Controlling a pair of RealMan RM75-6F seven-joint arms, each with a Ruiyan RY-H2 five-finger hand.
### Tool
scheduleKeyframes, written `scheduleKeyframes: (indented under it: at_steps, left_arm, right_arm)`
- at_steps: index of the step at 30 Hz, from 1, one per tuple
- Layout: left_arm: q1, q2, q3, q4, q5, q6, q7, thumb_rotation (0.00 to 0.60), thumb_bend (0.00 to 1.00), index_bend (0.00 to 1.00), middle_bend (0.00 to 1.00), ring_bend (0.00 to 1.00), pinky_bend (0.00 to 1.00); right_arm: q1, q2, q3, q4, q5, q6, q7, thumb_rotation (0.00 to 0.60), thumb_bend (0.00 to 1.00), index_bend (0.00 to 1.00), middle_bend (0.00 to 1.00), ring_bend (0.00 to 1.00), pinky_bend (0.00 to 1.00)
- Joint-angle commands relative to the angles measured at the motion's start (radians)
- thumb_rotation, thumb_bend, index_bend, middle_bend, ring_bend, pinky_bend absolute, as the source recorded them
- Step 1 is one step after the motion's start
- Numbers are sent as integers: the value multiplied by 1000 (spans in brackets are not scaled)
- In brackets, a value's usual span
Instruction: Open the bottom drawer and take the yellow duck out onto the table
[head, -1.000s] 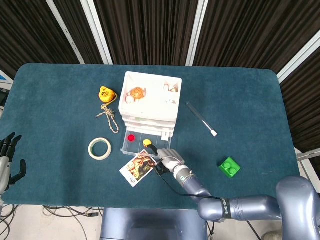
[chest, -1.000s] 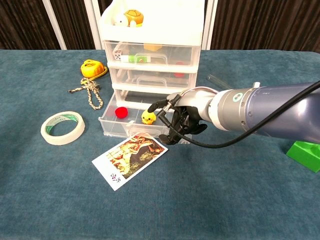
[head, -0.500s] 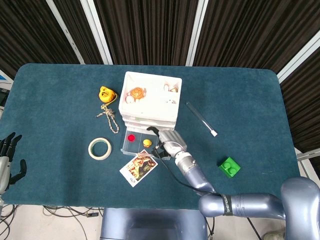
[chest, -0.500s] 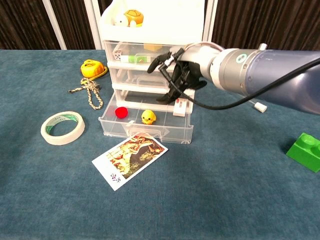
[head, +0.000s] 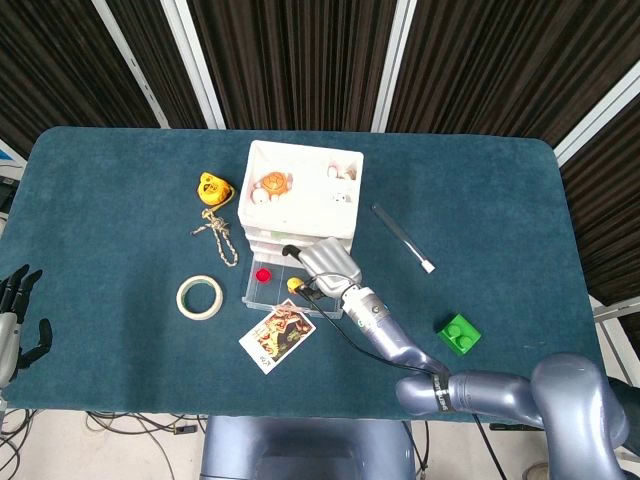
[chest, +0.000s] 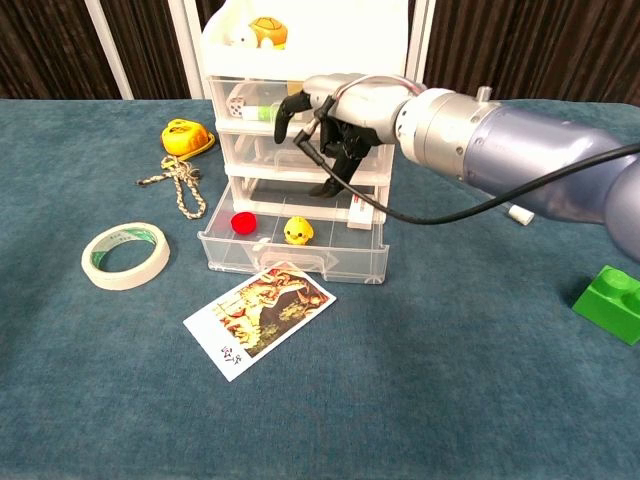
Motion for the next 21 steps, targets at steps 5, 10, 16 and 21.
scheduleKeyframes:
  at_steps: [5, 10, 16, 21]
  left_arm:
    - [-1, -1, -1, 1, -5, -2, 5, 600, 582, 58, 0, 0, 0]
    - [-1, -1, 1, 0, -7, -5, 10, 600, 582, 58, 0, 0, 0]
    - [-1, -2, 1, -1, -10, -7, 15, 600, 582, 58, 0, 0, 0]
    - [-1, -2, 0, -1, -12, -6, 18, 600, 582, 58, 0, 0, 0]
  right_arm:
    - [13, -85, -81, 202, -232, 8, 102, 600, 267, 313, 1000, 1000, 1000]
    - [18, -104, -112, 272, -315, 6, 143, 600, 266, 313, 1000, 1000, 1000]
    - [22, -127, -130, 344, -379, 7, 158, 600, 266, 314, 1000, 1000, 1000]
    - [24, -146, -137, 386, -409, 4, 148, 600, 263, 314, 1000, 1000, 1000]
